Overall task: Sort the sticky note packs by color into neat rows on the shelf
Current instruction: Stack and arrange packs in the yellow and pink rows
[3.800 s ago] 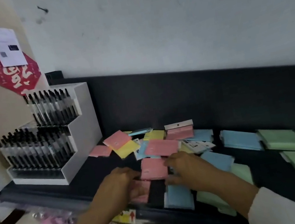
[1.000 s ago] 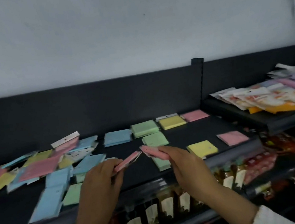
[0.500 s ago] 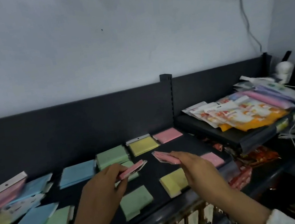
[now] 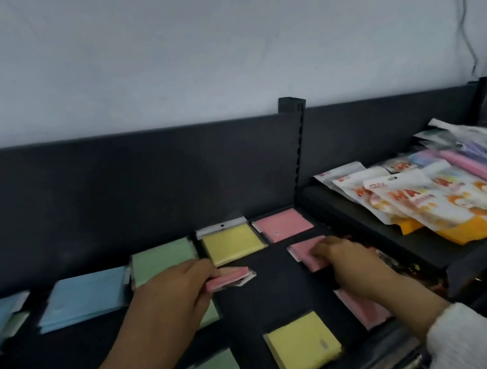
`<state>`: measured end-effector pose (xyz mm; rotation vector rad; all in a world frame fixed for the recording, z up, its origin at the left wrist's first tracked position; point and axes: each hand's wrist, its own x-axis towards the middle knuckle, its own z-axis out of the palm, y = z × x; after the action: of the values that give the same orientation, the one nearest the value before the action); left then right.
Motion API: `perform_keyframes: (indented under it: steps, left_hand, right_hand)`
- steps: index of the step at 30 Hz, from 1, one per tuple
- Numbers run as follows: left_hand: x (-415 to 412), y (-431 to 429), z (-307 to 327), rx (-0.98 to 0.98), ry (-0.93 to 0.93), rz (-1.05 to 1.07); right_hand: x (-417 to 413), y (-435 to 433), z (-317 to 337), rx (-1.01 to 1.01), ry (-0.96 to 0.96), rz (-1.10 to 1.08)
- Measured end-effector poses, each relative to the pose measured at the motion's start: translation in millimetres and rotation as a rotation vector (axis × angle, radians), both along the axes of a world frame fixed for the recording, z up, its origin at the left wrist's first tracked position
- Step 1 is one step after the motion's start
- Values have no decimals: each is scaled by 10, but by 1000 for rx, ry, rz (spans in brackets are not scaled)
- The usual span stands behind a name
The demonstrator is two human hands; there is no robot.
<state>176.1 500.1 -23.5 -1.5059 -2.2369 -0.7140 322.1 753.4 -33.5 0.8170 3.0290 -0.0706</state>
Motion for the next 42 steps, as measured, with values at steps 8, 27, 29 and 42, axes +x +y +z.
perform_keyframes:
  steps: [8, 27, 29, 42]
  left_hand:
    - [22, 69, 15, 8, 46, -79]
    - [538, 278, 39, -172, 68, 43]
    - [634, 383, 53, -169, 29, 51]
    - [1307, 1206, -133, -189, -192, -136]
  right_hand:
    - [-179, -37, 194, -143, 174, 136]
    - [-121, -415, 264, -1247, 606, 91]
    - [-2, -328, 258, -1275, 679, 57]
    - [928, 155, -76, -689, 807, -132]
